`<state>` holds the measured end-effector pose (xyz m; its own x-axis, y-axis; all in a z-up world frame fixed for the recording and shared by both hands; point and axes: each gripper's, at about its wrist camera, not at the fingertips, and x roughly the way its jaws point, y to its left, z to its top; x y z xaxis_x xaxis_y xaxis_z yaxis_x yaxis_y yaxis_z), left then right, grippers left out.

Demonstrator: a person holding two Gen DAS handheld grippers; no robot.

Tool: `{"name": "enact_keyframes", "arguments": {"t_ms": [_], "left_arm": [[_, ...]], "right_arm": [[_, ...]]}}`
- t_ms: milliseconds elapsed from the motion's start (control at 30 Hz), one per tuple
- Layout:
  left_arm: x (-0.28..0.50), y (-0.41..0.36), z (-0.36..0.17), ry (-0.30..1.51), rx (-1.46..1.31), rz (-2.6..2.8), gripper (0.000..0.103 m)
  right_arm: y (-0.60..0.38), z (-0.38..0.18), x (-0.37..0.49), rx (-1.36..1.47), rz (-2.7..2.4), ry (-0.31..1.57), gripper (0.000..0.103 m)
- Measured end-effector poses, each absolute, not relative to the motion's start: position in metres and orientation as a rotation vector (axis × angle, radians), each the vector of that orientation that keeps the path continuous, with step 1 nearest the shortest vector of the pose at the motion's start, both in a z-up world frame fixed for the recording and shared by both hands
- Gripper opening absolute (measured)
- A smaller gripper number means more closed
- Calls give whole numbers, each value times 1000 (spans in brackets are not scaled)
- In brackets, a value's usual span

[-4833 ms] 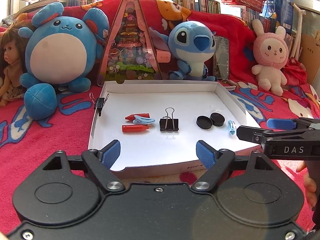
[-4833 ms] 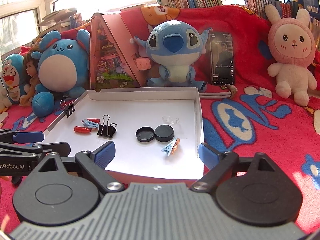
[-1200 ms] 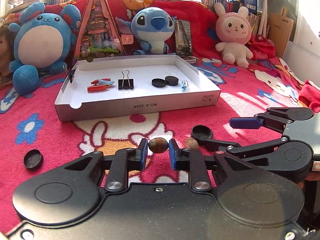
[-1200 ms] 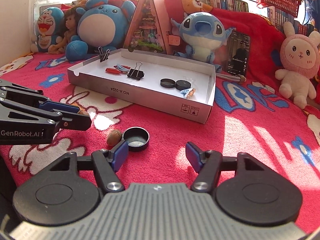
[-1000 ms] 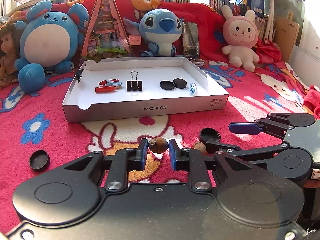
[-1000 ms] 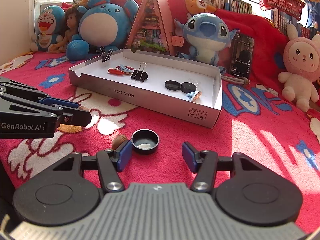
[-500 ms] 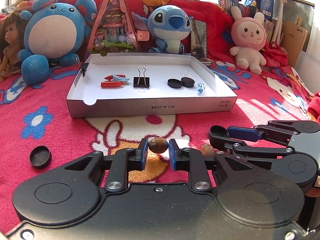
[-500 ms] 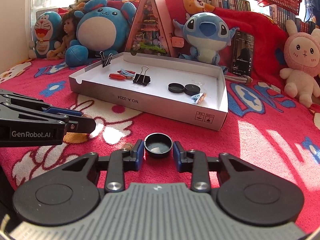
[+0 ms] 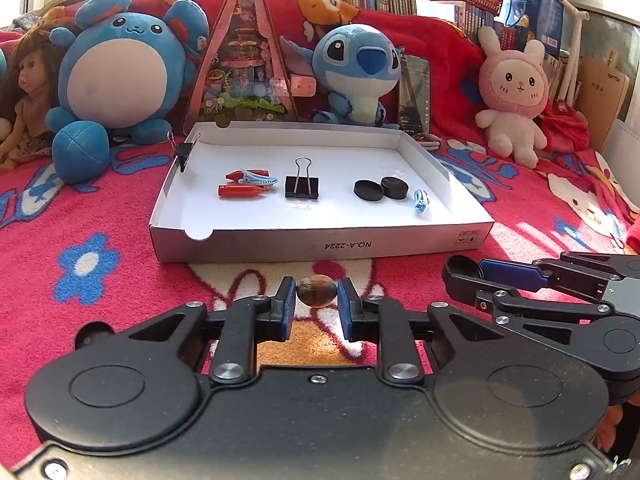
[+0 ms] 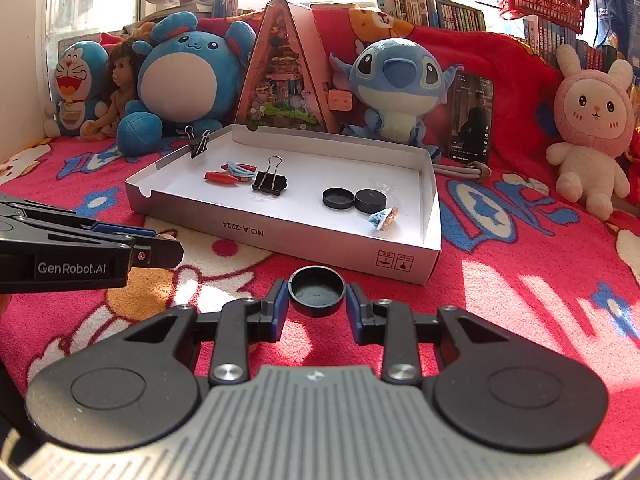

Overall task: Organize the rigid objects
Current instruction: 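Carry the acorn with the left tool into the box while the right tool carries the cap there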

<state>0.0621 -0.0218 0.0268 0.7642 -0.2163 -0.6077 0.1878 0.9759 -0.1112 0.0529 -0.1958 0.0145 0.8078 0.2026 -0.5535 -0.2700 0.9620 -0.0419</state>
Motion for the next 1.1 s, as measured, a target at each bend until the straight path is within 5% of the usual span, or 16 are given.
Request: {"name": "enact_keyframes", "arguments": {"t_ms": [500,1100], "left_arm": [[114,-1,59,600,-106,-159,21],[169,-10,33,639,-67,-118,21]], "right_arm": [[-196,39,79,-93,198,527,37],[-200,34,139,7,155,588,37]]}}
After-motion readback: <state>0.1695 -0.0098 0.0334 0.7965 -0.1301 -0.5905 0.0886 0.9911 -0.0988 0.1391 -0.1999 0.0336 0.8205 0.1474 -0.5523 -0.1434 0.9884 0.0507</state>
